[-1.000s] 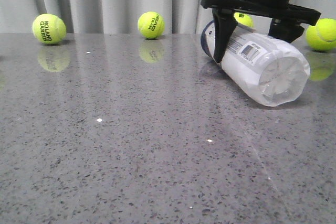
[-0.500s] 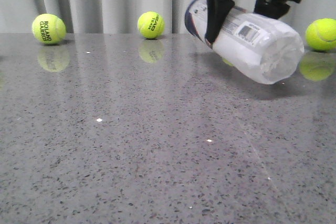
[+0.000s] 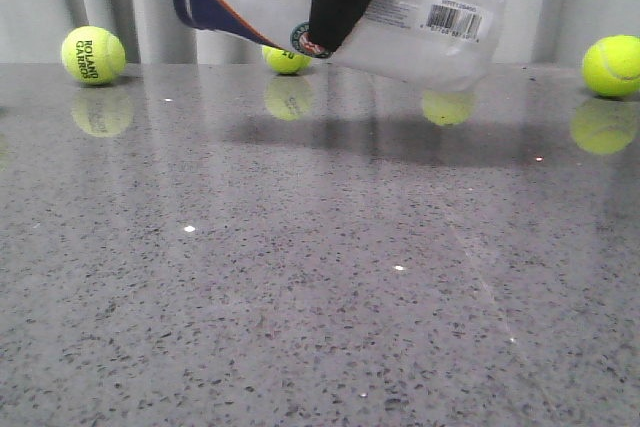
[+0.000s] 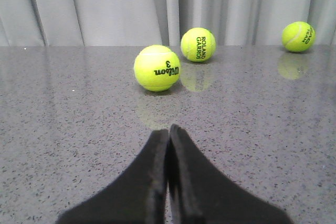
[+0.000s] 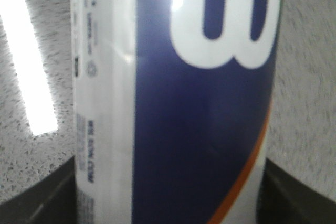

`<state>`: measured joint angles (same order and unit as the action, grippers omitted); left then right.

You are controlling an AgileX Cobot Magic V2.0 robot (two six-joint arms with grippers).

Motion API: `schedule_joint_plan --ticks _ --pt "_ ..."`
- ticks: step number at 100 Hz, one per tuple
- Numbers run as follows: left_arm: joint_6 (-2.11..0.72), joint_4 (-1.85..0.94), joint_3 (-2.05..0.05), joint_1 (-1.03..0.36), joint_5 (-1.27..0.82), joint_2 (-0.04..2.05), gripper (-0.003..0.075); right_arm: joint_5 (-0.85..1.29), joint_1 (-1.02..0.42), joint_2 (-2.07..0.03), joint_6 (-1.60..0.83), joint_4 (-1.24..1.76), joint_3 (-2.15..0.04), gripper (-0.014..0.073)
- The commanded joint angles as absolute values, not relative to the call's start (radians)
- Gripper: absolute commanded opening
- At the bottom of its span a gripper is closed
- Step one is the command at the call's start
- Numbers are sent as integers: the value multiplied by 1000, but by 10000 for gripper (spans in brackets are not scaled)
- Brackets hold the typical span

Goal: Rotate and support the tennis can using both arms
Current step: 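Lift the can with the right gripper and swing it crosswise, then lower the can onto the table lying sideways, open right gripper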

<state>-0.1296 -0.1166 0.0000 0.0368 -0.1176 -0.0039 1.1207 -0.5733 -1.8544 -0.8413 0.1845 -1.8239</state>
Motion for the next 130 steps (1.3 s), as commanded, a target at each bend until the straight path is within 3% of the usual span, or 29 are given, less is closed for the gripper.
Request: schedule_joint_plan --ticks 1,49,115,130 --pt "-118 -126 44 38 -41 -39 -20 1091 -595 -1808 -954 193 -1858 342" --pt "-118 -126 44 38 -41 -39 -20 1214 -613 -1909 -1159 161 -1857 342" --pt "-118 -126 44 38 -41 -39 -20 1174 -613 -1921 -1100 162 -1857 342" --pt "-118 -126 44 38 -41 -39 -20 1172 -613 -1921 -1094 162 -1857 391"
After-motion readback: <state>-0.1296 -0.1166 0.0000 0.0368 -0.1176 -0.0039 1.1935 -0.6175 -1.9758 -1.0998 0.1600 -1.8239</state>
